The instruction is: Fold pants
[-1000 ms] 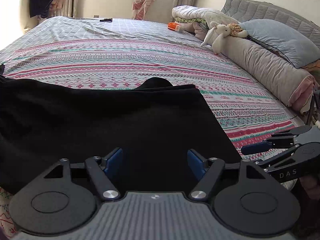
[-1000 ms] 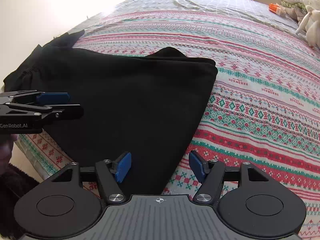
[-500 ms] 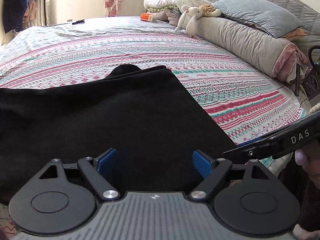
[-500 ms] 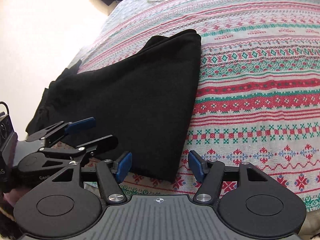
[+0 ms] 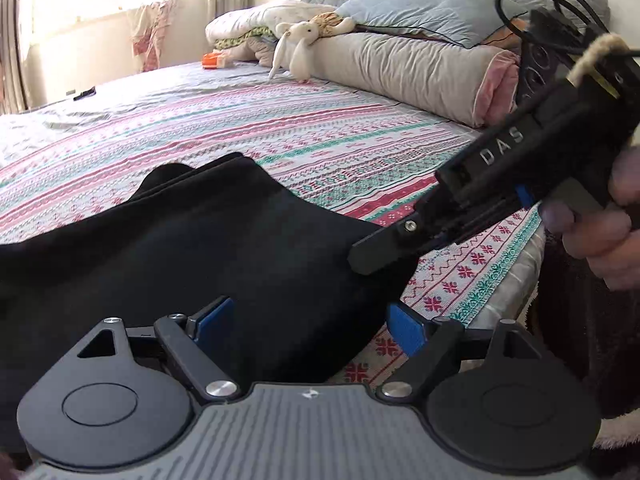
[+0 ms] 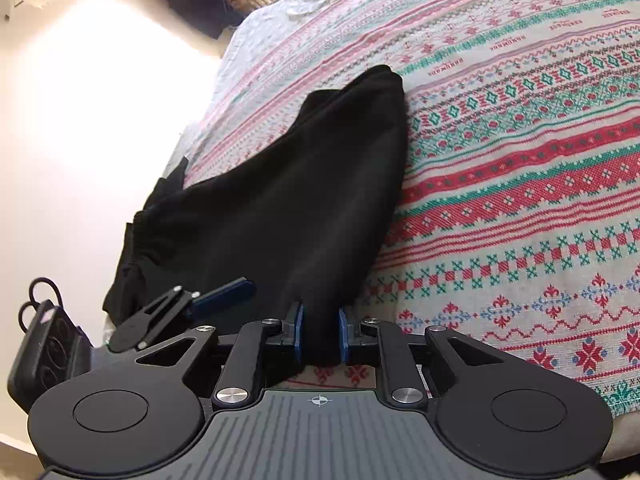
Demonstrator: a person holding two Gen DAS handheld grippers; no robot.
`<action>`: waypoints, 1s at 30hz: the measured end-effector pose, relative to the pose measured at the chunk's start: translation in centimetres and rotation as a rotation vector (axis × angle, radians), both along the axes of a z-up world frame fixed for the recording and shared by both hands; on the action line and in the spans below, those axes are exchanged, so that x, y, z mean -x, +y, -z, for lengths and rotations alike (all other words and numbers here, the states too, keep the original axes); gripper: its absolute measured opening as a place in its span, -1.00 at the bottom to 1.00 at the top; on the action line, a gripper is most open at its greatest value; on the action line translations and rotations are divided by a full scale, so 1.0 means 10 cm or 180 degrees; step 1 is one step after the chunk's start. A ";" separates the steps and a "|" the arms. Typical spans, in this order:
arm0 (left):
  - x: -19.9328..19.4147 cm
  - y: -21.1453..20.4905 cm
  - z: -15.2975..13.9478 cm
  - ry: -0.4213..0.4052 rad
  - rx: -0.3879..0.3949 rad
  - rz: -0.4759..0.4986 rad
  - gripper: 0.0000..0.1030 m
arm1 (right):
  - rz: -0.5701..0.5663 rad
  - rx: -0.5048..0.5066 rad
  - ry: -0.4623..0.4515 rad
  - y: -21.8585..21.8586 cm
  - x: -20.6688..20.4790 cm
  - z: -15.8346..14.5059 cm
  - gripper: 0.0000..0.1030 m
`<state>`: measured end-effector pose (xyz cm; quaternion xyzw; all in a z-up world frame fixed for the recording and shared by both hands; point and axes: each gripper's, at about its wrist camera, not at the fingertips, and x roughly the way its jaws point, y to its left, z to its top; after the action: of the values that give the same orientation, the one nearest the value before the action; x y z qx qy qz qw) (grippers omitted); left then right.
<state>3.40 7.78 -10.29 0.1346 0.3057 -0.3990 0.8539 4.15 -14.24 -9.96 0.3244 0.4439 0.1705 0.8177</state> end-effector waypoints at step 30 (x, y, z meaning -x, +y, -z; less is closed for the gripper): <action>-0.05 -0.36 0.16 -0.0382 -0.0136 -0.0571 0.21 | 0.0148 0.0224 -0.0282 -0.35 -1.08 0.35 -0.14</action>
<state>3.85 4.20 -11.84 0.1485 0.2733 -0.3057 0.8999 14.92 -17.74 -13.41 0.2979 0.4053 0.1498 0.8512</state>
